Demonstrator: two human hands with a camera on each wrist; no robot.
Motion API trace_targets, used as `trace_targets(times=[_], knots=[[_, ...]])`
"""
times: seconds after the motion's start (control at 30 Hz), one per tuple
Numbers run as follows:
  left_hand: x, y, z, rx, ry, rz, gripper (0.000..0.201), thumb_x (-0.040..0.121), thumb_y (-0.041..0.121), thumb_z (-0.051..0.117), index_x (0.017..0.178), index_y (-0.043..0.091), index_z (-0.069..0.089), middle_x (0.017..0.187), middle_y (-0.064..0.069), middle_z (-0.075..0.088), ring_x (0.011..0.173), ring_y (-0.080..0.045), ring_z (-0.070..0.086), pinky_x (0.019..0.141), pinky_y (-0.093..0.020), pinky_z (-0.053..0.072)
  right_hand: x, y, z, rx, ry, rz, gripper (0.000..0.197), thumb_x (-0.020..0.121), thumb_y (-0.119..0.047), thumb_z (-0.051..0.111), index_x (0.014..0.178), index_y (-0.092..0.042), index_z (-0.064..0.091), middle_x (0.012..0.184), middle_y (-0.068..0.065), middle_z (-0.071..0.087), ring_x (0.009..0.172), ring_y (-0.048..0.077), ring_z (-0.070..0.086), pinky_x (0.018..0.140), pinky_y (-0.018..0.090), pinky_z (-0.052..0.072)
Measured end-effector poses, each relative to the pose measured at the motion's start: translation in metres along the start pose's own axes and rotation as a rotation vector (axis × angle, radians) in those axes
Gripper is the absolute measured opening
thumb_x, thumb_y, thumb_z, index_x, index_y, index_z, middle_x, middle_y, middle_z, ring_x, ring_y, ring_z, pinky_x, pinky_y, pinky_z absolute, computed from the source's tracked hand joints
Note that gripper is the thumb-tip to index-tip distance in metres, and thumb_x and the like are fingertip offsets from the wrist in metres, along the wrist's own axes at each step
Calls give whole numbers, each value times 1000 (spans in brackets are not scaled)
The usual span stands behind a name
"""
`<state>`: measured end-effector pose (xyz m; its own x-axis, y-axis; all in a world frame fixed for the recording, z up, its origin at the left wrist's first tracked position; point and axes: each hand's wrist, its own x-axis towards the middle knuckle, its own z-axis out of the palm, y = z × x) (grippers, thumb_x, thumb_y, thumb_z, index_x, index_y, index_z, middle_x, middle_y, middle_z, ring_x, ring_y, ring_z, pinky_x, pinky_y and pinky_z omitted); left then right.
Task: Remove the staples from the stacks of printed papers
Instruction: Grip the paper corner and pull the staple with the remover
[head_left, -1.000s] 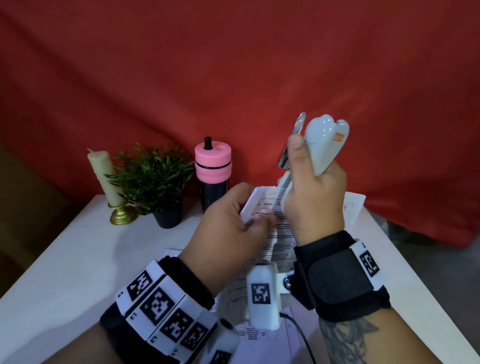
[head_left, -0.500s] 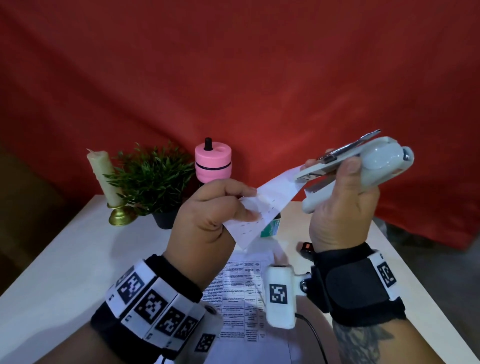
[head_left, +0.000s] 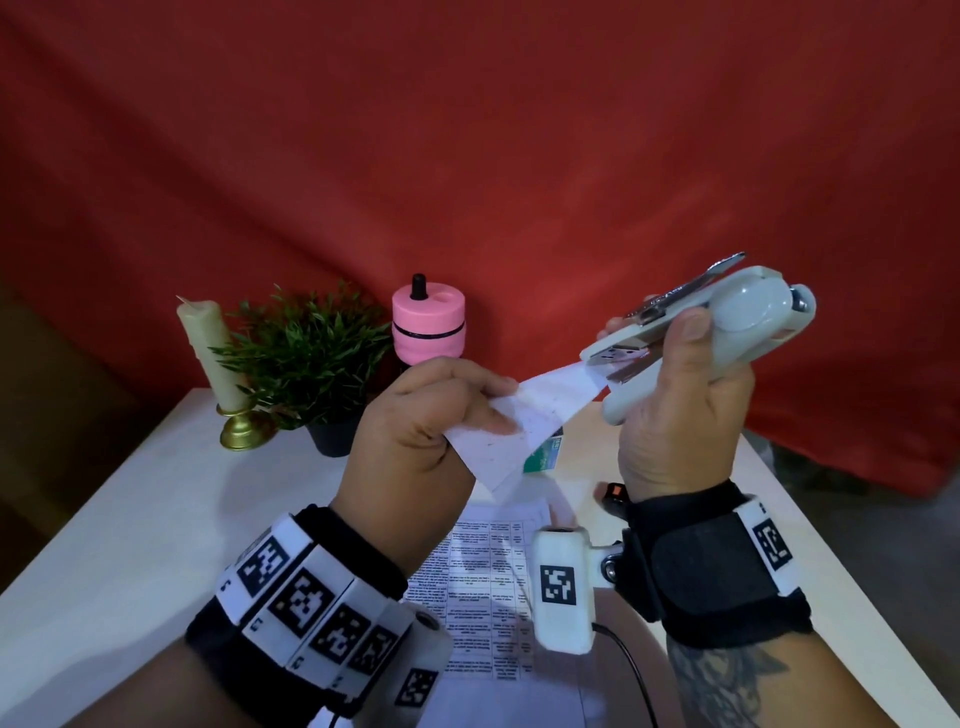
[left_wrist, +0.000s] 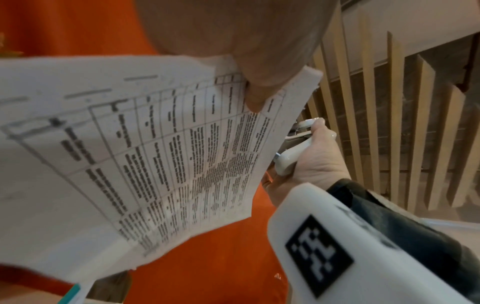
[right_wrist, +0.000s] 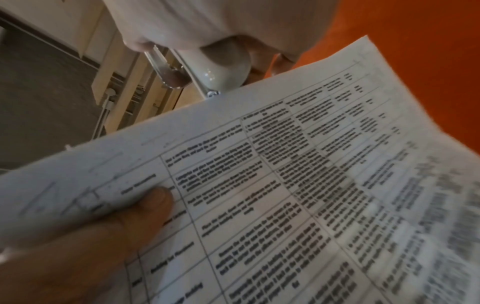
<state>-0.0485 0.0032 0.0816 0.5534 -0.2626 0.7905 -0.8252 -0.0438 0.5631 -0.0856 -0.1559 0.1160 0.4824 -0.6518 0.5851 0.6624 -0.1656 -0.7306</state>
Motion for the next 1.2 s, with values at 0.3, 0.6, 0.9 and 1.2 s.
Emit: trace_targets(times=[0.3,0.6,0.9,1.2], knots=[[20,-6,-7,-47,-162,-482,31,92,31,61,100,1,63,93,-26,67,82,-41,66,70,-56,55,22,3,-13,-203,-96,141,20,89,-41,62,80,-23,62,70,-12,61,68,4,58,64,19,47],[-8,-57,3,319,-545,-559,21,98,25,49,89,8,57,78,-6,61,72,-21,58,68,-35,46,7,64,-52,-829,-452,576,36,82,-54,65,90,-19,65,85,3,69,78,21,65,72,36,52],[-27,-74,-4,545,-732,-575,6,98,13,43,95,10,48,84,-5,55,78,-20,51,63,-28,30,-20,134,-95,-1415,-851,817,30,85,-42,60,98,-15,59,81,2,63,78,22,63,67,28,46],[-35,-82,-1,563,-658,-626,21,98,10,41,115,11,53,90,-1,51,82,-17,48,71,-23,38,-24,145,-104,-1520,-877,743,37,91,-35,55,122,-17,63,124,6,64,113,24,60,95,30,46]])
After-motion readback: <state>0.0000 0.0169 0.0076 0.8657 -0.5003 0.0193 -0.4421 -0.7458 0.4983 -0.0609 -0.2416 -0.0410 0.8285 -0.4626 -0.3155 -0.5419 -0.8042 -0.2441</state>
